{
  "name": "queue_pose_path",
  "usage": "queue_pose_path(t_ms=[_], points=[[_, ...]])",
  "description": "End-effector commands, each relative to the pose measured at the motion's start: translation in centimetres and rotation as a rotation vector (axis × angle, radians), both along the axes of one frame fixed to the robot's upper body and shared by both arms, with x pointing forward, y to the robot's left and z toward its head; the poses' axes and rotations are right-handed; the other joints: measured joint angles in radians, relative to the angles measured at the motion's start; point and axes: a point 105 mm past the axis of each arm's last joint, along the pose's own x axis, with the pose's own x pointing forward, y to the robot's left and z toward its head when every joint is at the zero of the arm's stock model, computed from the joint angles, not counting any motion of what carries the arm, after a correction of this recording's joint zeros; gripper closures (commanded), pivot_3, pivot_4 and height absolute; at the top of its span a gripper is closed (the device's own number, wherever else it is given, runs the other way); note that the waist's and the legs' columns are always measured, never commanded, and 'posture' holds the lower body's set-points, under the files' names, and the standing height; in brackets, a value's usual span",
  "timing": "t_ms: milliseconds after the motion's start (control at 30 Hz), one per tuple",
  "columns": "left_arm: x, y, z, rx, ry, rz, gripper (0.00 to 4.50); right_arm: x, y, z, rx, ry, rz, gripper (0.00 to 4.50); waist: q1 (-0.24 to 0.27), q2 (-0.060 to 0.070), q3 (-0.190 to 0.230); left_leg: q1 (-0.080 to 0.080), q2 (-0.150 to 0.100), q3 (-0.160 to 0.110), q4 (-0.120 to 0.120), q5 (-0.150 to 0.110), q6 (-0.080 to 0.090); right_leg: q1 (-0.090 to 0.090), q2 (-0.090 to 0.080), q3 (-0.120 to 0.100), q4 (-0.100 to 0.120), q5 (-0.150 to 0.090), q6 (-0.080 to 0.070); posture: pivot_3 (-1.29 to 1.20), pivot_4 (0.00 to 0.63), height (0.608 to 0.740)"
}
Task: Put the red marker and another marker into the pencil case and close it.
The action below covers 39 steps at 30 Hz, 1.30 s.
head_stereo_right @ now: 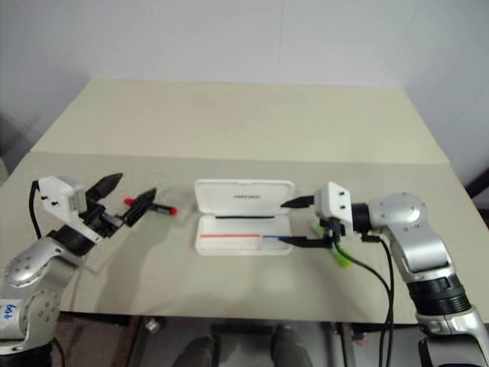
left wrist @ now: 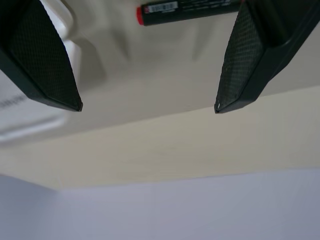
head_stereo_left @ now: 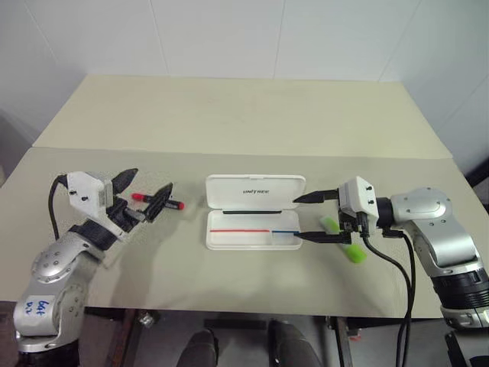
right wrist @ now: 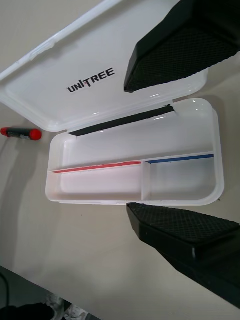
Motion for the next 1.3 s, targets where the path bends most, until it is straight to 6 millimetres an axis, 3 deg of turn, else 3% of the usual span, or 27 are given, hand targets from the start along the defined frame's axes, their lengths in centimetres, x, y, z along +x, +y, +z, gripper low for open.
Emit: queue_pose_path(t_ms=[33,133,300,467,733,800,867,1133,1300], points=[[0.1,1.3,0.4,-0.051,0.024,0.111,0.00,0.4,-0.5,1.2,-0.008,-0.061,-0.002,0.01,-0.001,0.000,0.000,0.000,0.000,0.000,0.001,0.000,0.000,0.001,0.001,0.000,0.000,0.000,0.000,0.00,0.150,0.740],[0.2,1.6,-1.2,-0.054,0.168,0.085,0.00,0.6,-0.6,1.3,-0.011,-0.064,-0.004,0.01,-0.002,0.000,0.000,0.000,0.001,0.000,0.002,0.000,0.000,0.001,0.003,0.001,0.000,0.001,-0.001,0.00,0.150,0.740],[-0.8,3.1,-2.1,0.055,0.318,0.001,0.00,1.2,-0.5,1.4,-0.010,-0.071,-0.009,0.01,-0.005,0.000,0.000,0.001,0.004,0.000,0.002,0.000,0.000,0.001,0.005,0.001,0.000,0.001,-0.003,0.00,0.150,0.740],[-0.9,5.2,-2.1,0.235,0.452,-0.083,0.00,1.6,0.0,1.2,-0.007,-0.077,-0.009,0.01,-0.005,0.000,0.000,0.001,0.004,0.000,0.001,0.000,0.000,0.000,0.006,0.000,-0.001,-0.001,-0.008,0.00,0.150,0.740],[0.4,7.3,-2.0,0.524,0.583,-0.278,0.00,2.3,0.8,1.3,0.008,-0.086,-0.002,0.01,-0.004,0.001,0.000,0.000,0.004,0.003,-0.002,0.000,-0.001,-0.001,0.005,0.001,-0.003,-0.008,-0.020,0.00,0.150,0.740],[1.2,7.9,-2.0,0.586,0.602,-0.321,0.00,2.4,0.9,1.3,0.010,-0.087,-0.002,0.01,-0.004,0.001,0.000,0.000,0.004,0.003,-0.004,0.000,-0.001,-0.001,0.005,0.001,-0.004,-0.007,-0.019,0.00,0.150,0.740],[2.5,8.4,-1.8,0.627,0.602,-0.341,0.00,2.4,1.1,1.3,0.016,-0.089,-0.002,0.01,-0.002,0.001,0.000,0.000,0.005,0.003,-0.006,0.000,-0.001,-0.003,0.005,0.001,-0.003,-0.001,-0.007,0.00,0.150,0.740],[7.1,8.2,-1.3,0.628,0.591,-0.394,0.00,1.6,0.3,1.9,0.060,-0.085,0.011,0.01,-0.002,0.001,0.001,-0.001,0.005,0.003,-0.006,0.000,0.000,-0.004,0.006,0.000,-0.001,0.000,-0.004,0.00,0.150,0.740],[8.0,7.4,-1.7,0.617,0.624,-0.459,0.00,0.7,-1.1,2.0,0.067,-0.069,-0.001,0.01,-0.003,0.001,0.000,-0.002,0.005,0.003,-0.006,-0.001,0.000,-0.004,0.006,0.000,-0.001,-0.001,-0.003,0.00,0.150,0.740]])
